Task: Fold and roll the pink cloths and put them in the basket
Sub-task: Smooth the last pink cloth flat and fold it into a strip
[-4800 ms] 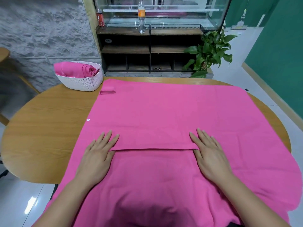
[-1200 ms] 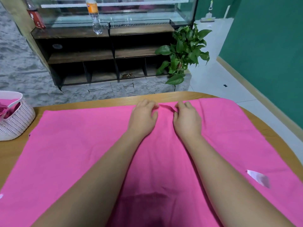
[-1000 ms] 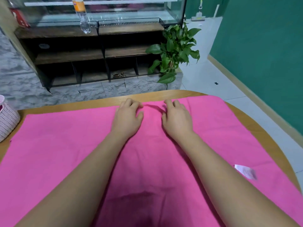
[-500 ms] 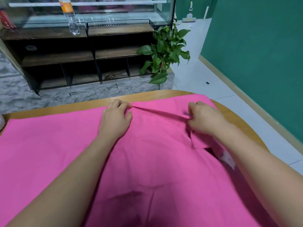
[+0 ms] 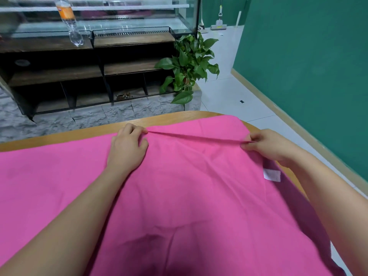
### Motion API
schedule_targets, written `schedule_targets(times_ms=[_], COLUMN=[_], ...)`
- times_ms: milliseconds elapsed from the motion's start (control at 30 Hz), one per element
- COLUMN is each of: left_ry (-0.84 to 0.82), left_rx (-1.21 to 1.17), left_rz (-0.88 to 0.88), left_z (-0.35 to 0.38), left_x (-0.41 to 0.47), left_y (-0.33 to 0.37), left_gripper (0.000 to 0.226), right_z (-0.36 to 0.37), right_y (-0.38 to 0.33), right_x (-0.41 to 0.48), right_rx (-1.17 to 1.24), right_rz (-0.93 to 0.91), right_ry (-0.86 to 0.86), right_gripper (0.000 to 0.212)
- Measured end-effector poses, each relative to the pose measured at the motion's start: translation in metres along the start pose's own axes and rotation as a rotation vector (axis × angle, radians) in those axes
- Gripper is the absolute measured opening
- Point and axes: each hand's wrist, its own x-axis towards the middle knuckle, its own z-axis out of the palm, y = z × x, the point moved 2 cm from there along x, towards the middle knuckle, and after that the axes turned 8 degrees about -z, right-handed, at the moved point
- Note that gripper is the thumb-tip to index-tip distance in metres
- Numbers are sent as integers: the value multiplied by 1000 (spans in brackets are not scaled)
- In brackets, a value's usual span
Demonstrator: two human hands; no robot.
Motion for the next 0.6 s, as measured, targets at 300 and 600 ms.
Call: schedule_targets(times_ms=[300, 600], left_ry=[5, -1], left_rx=[20, -13], left_rz=[-1, 6], left_z=[-1, 0], left_x=[-1, 3], left_y=[0, -1], left_gripper=[24, 24], right_z=[-7, 22], right_y=[-7, 25], right_x=[79, 91], right_rx=[1, -151], right_rz=[-39, -125], right_ry=[475, 580], right_gripper=[31, 39])
